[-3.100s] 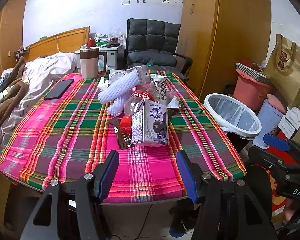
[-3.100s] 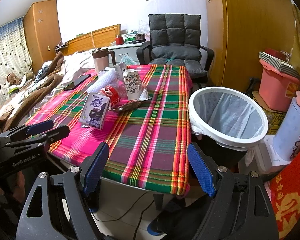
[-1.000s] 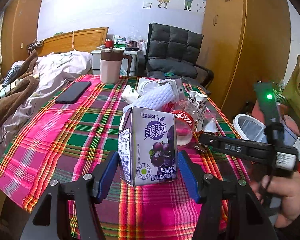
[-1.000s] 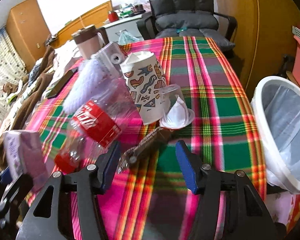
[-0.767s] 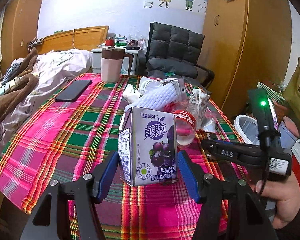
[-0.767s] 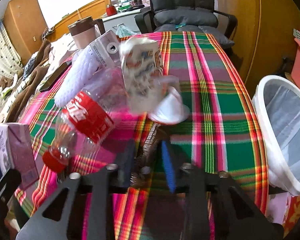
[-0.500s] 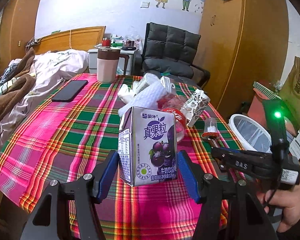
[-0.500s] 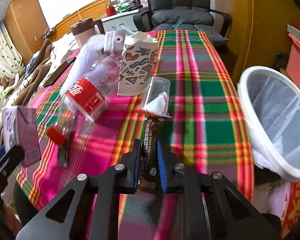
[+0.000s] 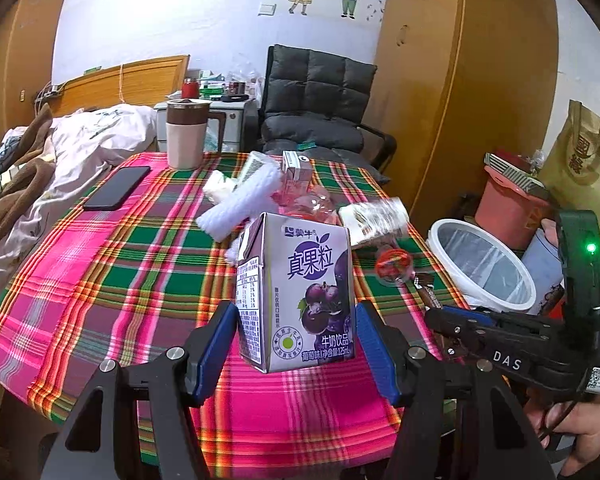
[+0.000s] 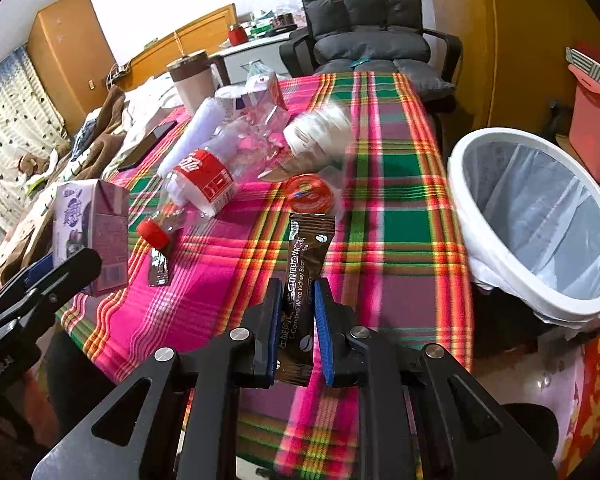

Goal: Collect trash
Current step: 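Carry the carton and wrapper over the wastebasket and open both grippers, then move the left gripper to the Coca-Cola bottle while the right gripper grasps the red-lidded cup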

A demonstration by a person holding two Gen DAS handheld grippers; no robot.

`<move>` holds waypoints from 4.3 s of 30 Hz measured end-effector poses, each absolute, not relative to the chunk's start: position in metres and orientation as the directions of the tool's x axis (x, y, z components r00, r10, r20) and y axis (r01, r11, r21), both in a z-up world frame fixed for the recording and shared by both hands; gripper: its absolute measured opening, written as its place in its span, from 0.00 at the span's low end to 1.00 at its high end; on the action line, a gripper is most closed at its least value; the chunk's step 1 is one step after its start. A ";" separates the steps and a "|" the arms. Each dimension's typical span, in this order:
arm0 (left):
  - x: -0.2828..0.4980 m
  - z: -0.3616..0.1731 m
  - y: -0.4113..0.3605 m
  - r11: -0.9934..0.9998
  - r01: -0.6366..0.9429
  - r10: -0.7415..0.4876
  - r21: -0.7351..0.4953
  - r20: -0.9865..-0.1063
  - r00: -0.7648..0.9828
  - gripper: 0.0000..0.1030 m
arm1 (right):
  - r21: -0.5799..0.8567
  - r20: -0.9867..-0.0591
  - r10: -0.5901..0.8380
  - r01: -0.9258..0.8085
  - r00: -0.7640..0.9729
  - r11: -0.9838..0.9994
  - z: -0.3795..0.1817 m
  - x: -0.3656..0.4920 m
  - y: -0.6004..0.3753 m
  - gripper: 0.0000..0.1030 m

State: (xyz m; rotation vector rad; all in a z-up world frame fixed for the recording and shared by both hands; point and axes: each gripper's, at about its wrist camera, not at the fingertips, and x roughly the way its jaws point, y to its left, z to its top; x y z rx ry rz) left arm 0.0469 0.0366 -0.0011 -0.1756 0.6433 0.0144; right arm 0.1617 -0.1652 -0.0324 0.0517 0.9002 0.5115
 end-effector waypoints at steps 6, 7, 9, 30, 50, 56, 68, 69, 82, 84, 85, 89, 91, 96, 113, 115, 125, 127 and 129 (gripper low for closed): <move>0.062 0.002 0.017 0.987 -0.015 -0.086 -0.160 -0.603 0.793 0.60 | 0.266 -0.716 0.439 -0.369 0.544 0.891 -0.028 0.165 -0.189 0.18; 0.066 0.003 0.012 0.987 0.000 -0.098 -0.160 -0.603 0.791 0.60 | 0.267 -0.713 0.433 -0.358 0.551 0.895 -0.028 0.168 -0.195 0.18; 0.074 0.004 0.002 0.986 0.030 -0.125 -0.165 -0.603 0.788 0.60 | 0.267 -0.709 0.423 -0.341 0.564 0.901 -0.028 0.170 -0.204 0.18; 0.183 0.002 -0.139 0.911 0.367 -0.400 -0.188 -0.621 0.675 0.60 | 0.224 -0.719 0.255 -0.132 0.647 0.966 -0.036 0.204 -0.308 0.19; 0.225 -0.023 -0.174 0.900 0.391 -0.413 -0.192 -0.658 0.629 0.61 | 0.218 -0.751 0.230 -0.096 0.620 0.971 -0.053 0.225 -0.336 0.55; 0.215 -0.015 -0.163 0.912 0.366 -0.394 -0.186 -0.648 0.652 0.61 | 0.216 -0.731 0.226 -0.095 0.644 0.972 -0.044 0.218 -0.338 0.55; 0.168 0.002 -0.122 0.945 0.277 -0.323 -0.174 -0.623 0.712 0.61 | 0.233 -0.678 0.279 -0.161 0.680 0.959 -0.024 0.186 -0.314 0.55; 0.165 0.003 -0.119 0.947 0.272 -0.317 -0.169 -0.622 0.716 0.61 | 0.235 -0.676 0.286 -0.170 0.679 0.957 -0.024 0.184 -0.311 0.55; 0.111 0.002 -0.068 0.970 0.190 -0.242 -0.151 -0.620 0.746 0.61 | 0.254 -0.654 0.401 -0.313 0.641 0.915 -0.020 0.160 -0.262 0.55; 0.105 0.001 -0.059 0.973 0.178 -0.231 -0.148 -0.620 0.750 0.61 | 0.258 -0.656 0.417 -0.333 0.629 0.907 -0.021 0.160 -0.255 0.55; 0.103 0.001 -0.056 0.974 0.173 -0.228 -0.148 -0.620 0.751 0.61 | 0.261 -0.655 0.423 -0.339 0.625 0.904 -0.022 0.158 -0.253 0.55; 0.095 -0.001 -0.038 0.980 0.134 -0.197 -0.148 -0.620 0.759 0.61 | 0.264 -0.657 0.448 -0.371 0.607 0.890 -0.023 0.157 -0.240 0.55; 0.092 -0.002 -0.029 0.983 0.109 -0.177 -0.147 -0.620 0.764 0.61 | 0.268 -0.657 0.457 -0.381 0.599 0.885 -0.022 0.157 -0.236 0.55; 0.084 -0.004 -0.003 0.989 0.043 -0.122 -0.141 -0.621 0.774 0.61 | 0.265 -0.659 0.471 -0.406 0.586 0.875 -0.021 0.159 -0.222 0.55; 0.094 -0.036 0.057 0.976 -0.118 -0.037 -0.183 -0.674 0.738 0.61 | 0.216 -0.686 0.469 -0.459 0.556 0.861 -0.025 0.174 -0.178 0.55; 0.096 -0.038 0.058 0.976 -0.117 -0.038 -0.183 -0.674 0.738 0.61 | 0.213 -0.689 0.469 -0.464 0.552 0.860 -0.027 0.178 -0.173 0.55; 0.116 -0.036 0.060 0.981 -0.051 -0.085 -0.188 -0.648 0.756 0.61 | 0.211 -0.711 0.470 -0.478 0.524 0.853 -0.040 0.200 -0.152 0.53; 0.124 -0.036 0.060 0.983 -0.023 -0.103 -0.182 -0.651 0.752 0.61 | 0.214 -0.714 0.467 -0.473 0.522 0.855 -0.042 0.203 -0.150 0.53; 0.130 -0.035 0.060 0.984 -0.010 -0.109 -0.177 -0.651 0.751 0.61 | 0.216 -0.717 0.466 -0.470 0.518 0.856 -0.044 0.205 -0.148 0.50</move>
